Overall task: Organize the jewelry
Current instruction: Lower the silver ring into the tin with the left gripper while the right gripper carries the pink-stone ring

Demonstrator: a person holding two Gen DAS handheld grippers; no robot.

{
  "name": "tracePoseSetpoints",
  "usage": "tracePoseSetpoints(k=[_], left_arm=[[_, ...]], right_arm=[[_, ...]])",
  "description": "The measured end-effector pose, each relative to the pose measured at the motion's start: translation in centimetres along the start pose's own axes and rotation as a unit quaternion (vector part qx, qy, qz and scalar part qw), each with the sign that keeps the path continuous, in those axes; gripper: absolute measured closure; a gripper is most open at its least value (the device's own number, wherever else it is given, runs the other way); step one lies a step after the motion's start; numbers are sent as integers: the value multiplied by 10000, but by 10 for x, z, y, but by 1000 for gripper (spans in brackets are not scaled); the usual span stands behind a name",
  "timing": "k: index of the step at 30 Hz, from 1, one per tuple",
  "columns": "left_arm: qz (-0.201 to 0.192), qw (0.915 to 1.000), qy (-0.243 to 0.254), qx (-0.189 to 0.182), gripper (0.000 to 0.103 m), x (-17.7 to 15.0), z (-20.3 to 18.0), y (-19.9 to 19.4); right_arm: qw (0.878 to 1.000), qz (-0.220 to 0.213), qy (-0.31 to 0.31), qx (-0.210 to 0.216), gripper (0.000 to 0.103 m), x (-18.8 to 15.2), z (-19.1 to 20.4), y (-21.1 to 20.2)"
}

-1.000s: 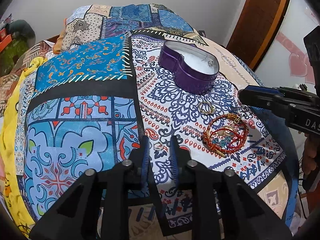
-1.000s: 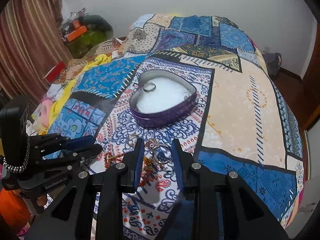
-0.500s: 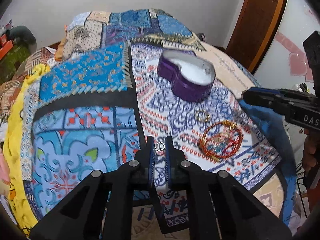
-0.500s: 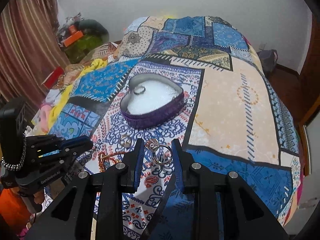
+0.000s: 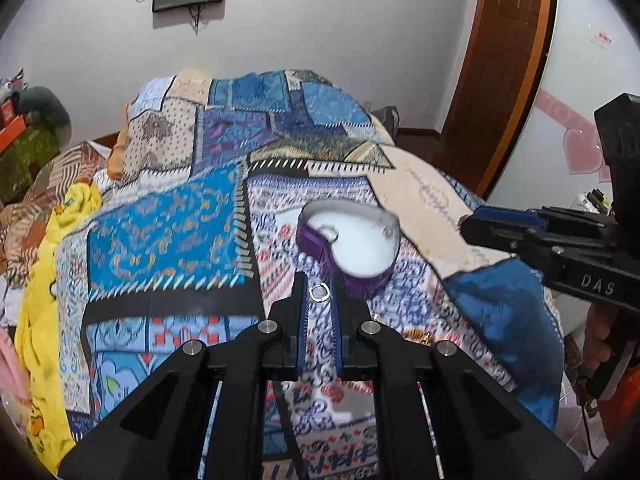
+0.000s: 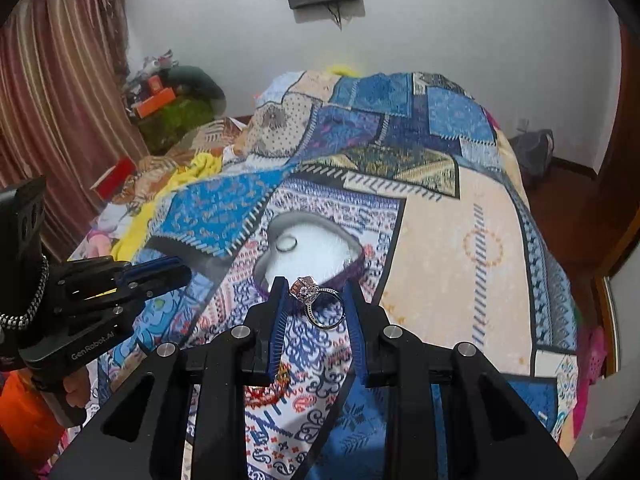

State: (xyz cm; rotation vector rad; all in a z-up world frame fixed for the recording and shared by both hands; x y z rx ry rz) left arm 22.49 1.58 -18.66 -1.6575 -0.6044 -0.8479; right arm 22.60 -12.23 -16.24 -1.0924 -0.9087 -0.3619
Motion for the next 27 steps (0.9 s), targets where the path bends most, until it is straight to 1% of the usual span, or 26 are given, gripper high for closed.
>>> tracePoseSetpoints(k=[5, 10, 18, 27], left_arm=[[-153, 9998, 49, -71, 94, 18, -4, 4], [-189, 9997, 79, -152, 94, 28, -8, 14], [-36, 9995, 59, -311, 94, 32, -13, 38], [150, 9985, 14, -524, 94, 27, -19, 61]], right_arm=[[10000, -69, -7, 3, 78, 7, -3, 6], [10000, -67, 20, 9, 78, 11, -8, 15], [10000, 21, 18, -1, 78, 15, -18, 32], [9999, 60, -103, 5, 78, 20, -18, 45]])
Point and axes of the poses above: each gripper's, at about its wrist camera, not at the fingertips, and y roughly the way its jaws point, z to its left, x to its top, the point moved 6 cm from there along y, roughly the way its jaws point, and after that the axes turned 6 degrees about -z, right-handed, at the moved point
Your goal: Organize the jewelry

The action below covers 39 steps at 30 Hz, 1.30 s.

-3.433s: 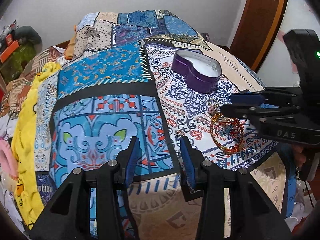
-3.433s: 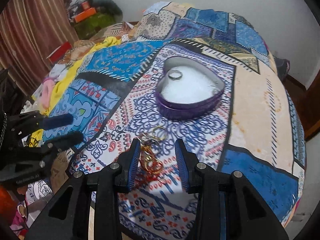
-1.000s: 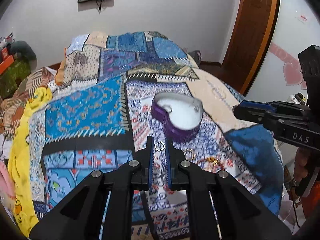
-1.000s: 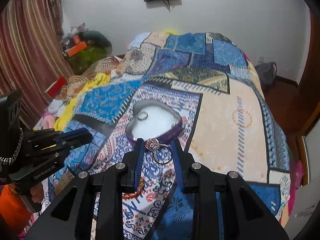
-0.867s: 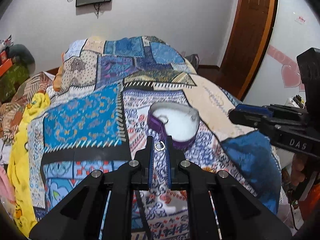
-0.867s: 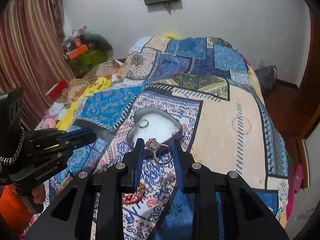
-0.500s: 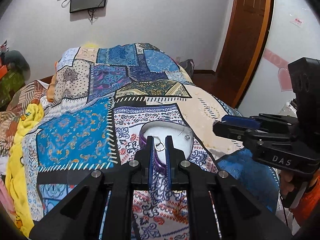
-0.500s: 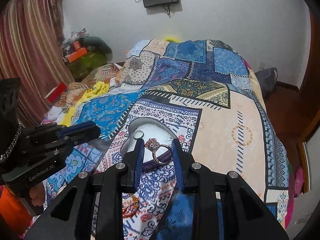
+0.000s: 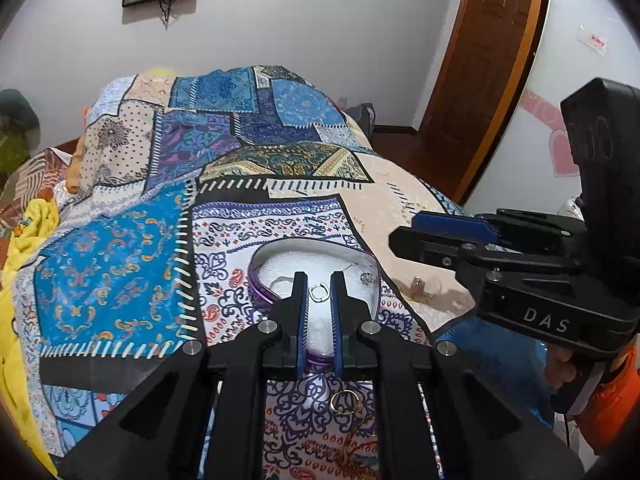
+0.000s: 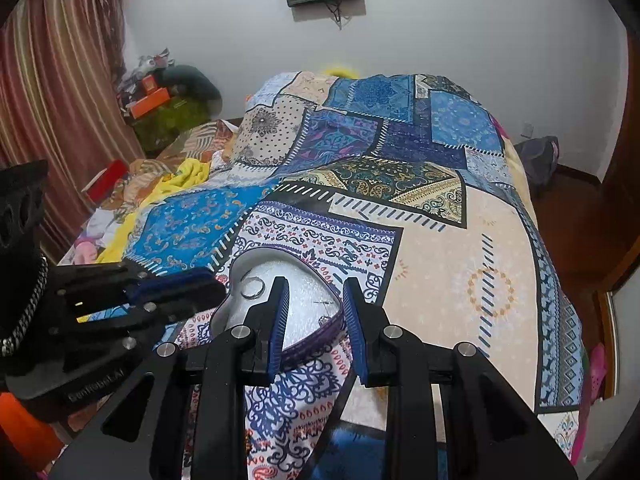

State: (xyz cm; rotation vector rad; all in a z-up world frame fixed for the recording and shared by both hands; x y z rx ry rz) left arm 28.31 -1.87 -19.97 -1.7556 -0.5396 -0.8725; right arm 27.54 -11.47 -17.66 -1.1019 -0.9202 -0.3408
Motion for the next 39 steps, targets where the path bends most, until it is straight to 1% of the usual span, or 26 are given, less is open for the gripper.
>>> tracePoseSetpoints(k=[5, 7, 12, 15, 19, 26, 28, 29, 30, 35, 39], left_arm=[[87, 9999, 70, -108, 94, -4, -6, 7], [109, 9998, 119, -124, 94, -6, -8, 9], [180, 9996, 222, -70, 94, -9, -10, 14], [242, 9994, 245, -27, 94, -11, -10, 17], [313, 9992, 242, -12, 94, -13, -11, 20], [407, 9986, 330, -5, 94, -19, -13, 22], [434, 9985, 331, -13, 94, -20, -13, 22], [448, 9984, 330, -16, 94, -20, -13, 23], [459, 9984, 321, -21, 94, -20, -13, 23], [494, 9984, 277, -11, 94, -19, -12, 26], [503, 9985, 216, 42, 93, -18, -9, 29]], right_arm=[[10000, 39, 32, -25, 78, -7, -6, -3], [9999, 163, 37, -19, 78, -16, -11, -5], [9982, 565, 3, -182, 77, -42, -26, -4], [9970, 734, 134, -214, 77, -48, -35, 0], [9968, 713, 336, -127, 77, -48, -38, 1], [9968, 760, 203, -166, 77, -58, -38, -6], [9963, 787, 159, -307, 73, -62, -44, -8], [9961, 776, 159, -382, 68, -63, -47, -8], [9958, 750, 184, -497, 66, -63, -55, -9], [9934, 682, 477, -789, 66, -53, -85, -7], [9923, 771, 442, -859, 66, -49, -93, 5]])
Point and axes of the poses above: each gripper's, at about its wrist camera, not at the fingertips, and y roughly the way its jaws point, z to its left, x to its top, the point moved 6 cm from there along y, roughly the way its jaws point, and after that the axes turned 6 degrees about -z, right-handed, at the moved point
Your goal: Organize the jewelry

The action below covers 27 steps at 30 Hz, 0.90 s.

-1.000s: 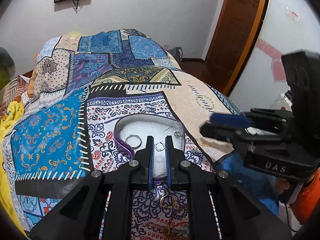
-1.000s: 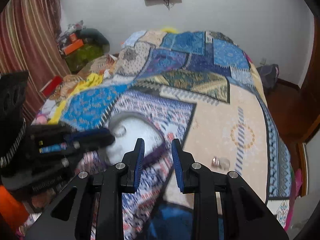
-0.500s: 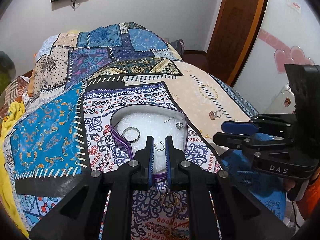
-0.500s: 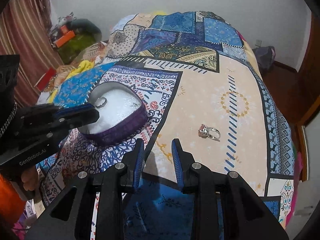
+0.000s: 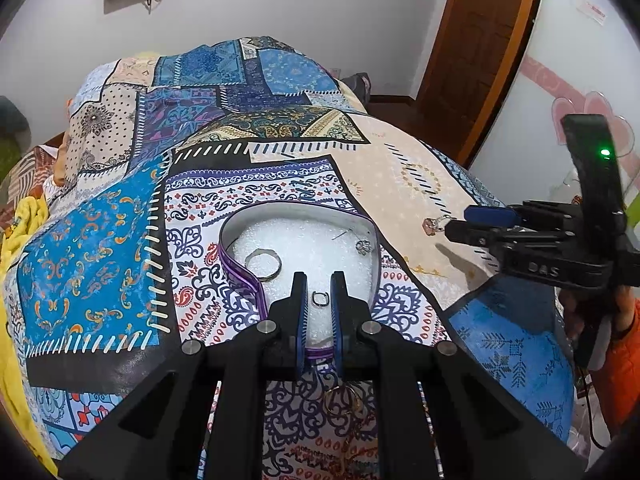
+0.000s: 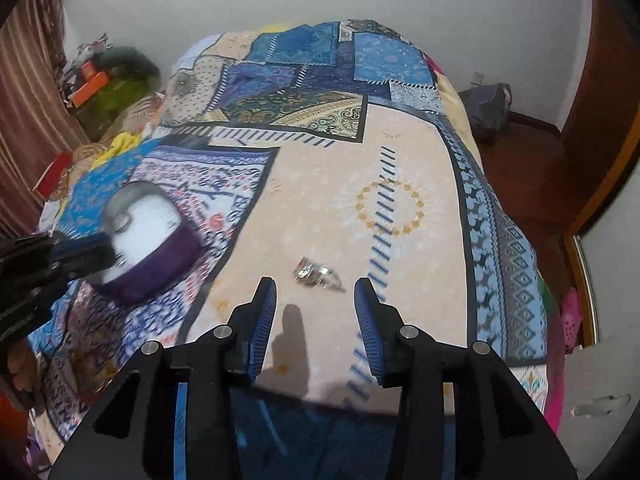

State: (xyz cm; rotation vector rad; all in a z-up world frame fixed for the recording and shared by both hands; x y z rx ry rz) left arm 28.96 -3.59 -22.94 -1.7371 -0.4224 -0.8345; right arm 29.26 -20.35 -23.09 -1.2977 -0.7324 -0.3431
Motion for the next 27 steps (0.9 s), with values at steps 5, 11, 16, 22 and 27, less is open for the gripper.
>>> tracePoseSetpoints(k=[5, 11, 16, 22, 27], left_arm=[[10, 10000, -69, -9, 92, 0, 3, 1], [14, 10000, -62, -56, 87, 0, 2, 2], [-125, 9999, -22, 2, 70, 2, 0, -5], [-230, 9997, -80, 86, 70, 5, 7, -17], [-366, 9989, -243, 150, 70, 7, 18, -29]], right_arm=[[9995, 153, -234, -114, 66, -1, 3, 18], [9994, 174, -292, 17, 77, -1, 4, 22], [9991, 48, -420, 60, 77, 0, 12, 12], [9975, -348, -485, 385, 77, 15, 39, -18], [9926, -678, -581, 821, 77, 32, 76, -40]])
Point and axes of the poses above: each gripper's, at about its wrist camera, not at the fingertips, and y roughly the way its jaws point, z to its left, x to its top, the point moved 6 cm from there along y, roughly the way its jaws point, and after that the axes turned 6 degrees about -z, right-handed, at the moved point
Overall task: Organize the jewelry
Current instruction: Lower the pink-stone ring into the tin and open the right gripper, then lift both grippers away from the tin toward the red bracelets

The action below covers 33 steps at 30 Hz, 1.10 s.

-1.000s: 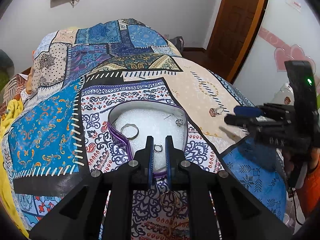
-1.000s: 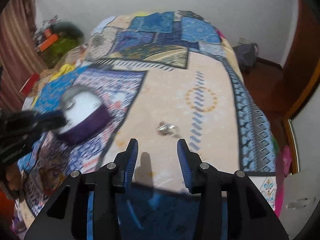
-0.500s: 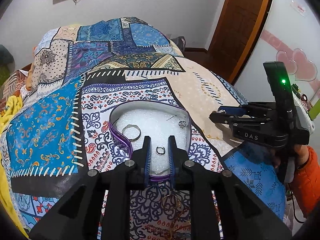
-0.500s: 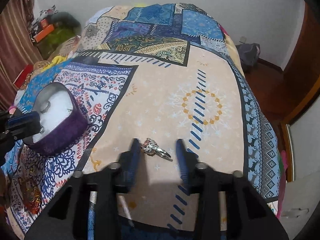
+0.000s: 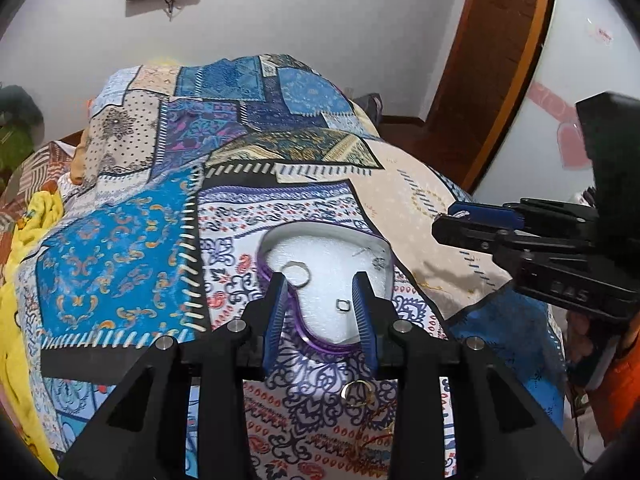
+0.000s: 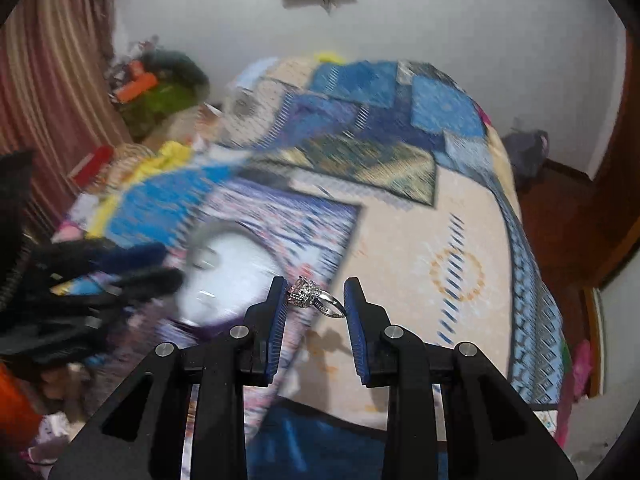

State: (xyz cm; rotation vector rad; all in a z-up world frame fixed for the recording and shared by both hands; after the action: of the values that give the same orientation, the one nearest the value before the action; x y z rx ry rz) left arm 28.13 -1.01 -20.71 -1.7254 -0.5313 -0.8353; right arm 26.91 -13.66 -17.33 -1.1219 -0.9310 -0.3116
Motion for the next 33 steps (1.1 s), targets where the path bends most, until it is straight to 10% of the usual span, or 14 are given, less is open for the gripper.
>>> tracePoseSetpoints(k=[33], left_arm=[[204, 9992, -42, 330, 70, -27, 20, -22]], right_arm=[[9981, 521, -170, 277, 76, -13, 44, 23]])
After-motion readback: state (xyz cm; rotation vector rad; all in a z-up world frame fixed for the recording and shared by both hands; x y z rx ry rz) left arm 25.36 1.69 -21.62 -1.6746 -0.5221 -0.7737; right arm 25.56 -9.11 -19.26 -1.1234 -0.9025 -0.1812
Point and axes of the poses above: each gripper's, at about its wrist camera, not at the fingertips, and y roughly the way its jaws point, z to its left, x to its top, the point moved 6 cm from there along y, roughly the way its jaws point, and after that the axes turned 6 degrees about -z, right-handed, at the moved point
